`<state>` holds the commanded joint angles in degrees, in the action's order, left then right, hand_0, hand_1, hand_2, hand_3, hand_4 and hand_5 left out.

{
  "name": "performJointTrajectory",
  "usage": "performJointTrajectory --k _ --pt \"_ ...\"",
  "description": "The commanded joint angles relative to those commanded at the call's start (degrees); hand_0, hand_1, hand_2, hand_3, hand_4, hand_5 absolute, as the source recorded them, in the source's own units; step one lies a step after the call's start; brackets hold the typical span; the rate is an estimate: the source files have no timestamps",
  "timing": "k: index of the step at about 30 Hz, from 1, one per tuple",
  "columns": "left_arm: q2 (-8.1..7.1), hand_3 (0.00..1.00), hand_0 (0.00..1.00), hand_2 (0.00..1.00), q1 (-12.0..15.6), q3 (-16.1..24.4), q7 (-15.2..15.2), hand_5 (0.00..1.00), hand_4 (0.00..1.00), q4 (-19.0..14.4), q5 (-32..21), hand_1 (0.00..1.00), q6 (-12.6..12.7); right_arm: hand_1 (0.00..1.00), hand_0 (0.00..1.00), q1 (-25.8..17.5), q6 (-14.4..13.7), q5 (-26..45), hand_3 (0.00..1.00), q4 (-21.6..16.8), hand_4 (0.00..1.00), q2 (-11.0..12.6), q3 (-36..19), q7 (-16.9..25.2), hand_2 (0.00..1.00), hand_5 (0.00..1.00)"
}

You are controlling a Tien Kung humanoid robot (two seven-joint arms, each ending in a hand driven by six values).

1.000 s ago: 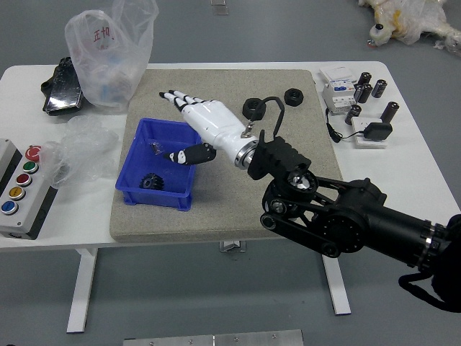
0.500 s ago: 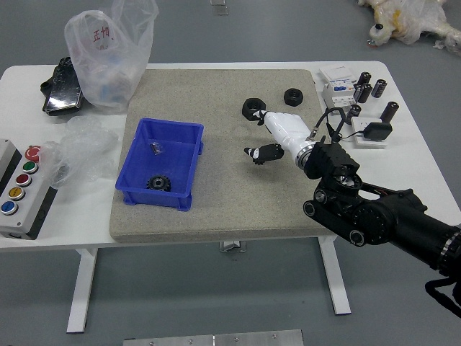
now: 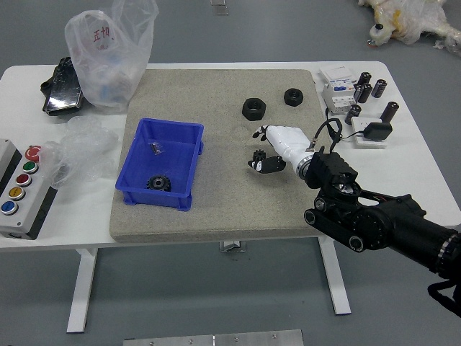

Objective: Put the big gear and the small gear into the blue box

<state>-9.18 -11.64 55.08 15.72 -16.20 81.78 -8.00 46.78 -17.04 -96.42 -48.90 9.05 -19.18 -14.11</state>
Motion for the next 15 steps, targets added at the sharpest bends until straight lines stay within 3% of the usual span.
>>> performJointTrajectory --k 1,6,7,15 --pt "0.00 0.668 0.729 0.540 0.00 0.03 0.01 0.465 0.685 0.00 0.04 0.573 -0.01 0.616 0.439 0.10 -0.03 0.21 0.633 0.34 0.518 -0.13 0.60 0.00 0.548 0.205" --pt "-0.01 0.668 0.729 0.540 0.01 0.22 0.08 0.465 0.685 -0.01 0.28 0.573 -0.06 0.616 0.439 0.39 -0.46 1.04 0.633 1.77 0.518 -0.70 3.17 0.02 0.548 0.205" --pt "-0.01 0.668 0.729 0.540 0.00 0.25 0.09 0.464 0.684 0.00 0.31 0.573 -0.06 0.542 0.427 0.40 -0.56 1.07 0.530 1.87 0.481 -0.77 3.41 0.01 0.427 0.059" --pt "0.07 0.667 0.729 0.541 -0.08 0.20 0.07 0.465 0.683 -0.01 0.30 0.573 -0.11 0.521 0.428 0.39 -1.39 1.03 0.498 2.15 0.441 -0.93 3.90 0.15 0.396 0.040"
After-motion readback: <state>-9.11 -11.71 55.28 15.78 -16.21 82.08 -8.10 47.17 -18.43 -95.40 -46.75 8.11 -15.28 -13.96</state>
